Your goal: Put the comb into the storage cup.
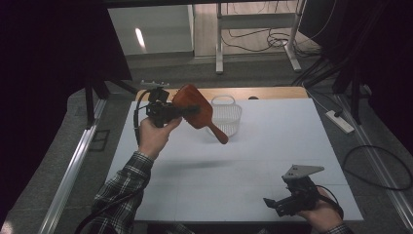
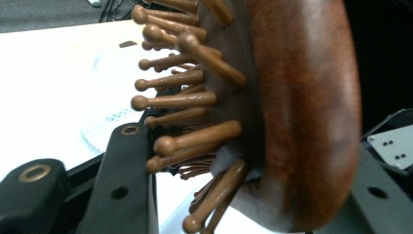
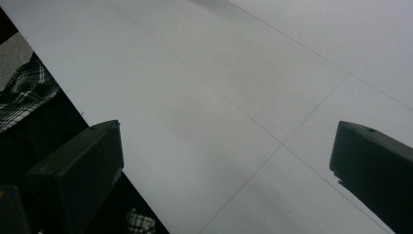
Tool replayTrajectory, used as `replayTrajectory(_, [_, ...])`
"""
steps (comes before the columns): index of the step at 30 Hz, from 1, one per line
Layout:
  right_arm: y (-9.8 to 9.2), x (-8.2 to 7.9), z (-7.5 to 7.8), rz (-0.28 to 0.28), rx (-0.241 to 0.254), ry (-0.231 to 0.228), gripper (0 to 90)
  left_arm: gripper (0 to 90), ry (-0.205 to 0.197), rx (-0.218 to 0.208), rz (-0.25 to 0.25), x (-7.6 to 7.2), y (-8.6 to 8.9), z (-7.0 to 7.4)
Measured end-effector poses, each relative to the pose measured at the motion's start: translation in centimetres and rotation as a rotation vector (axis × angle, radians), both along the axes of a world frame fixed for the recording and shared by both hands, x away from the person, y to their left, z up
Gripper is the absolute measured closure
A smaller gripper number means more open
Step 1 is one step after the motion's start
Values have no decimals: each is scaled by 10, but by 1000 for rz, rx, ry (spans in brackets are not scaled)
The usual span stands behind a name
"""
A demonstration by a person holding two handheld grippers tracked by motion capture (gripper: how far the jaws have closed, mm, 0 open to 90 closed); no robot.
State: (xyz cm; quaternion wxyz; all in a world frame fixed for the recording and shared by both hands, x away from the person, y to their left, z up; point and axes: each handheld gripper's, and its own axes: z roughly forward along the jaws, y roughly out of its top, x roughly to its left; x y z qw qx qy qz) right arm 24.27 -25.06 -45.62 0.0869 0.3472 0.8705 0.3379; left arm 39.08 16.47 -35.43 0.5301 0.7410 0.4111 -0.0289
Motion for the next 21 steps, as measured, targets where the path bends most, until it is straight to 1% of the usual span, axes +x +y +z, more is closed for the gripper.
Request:
replayTrajectory(2, [-3,-2,1,-10,5,-1,0,550,-1,0,5,2,0,1])
replayTrajectory(8, [-12,-4,1,-17,-12,-10,0,549,2,-2,19,10,0,4])
replayTrajectory(11, [-15,-6,1,-30,-21,-12,0,549,4,-4,28,14,0,5])
replayTrajectory(16, [-21,-7,2,-51,-9,-14,0,550,8,-3,43,21,1,6])
replayTrajectory(18, [-24,-9,4,-58,-8,-9,0,549,15,-11,53,26,1,6])
replayTrajectory(21, [-26,-10,5,-68,-8,-5,0,550,16,-12,60,29,1,6])
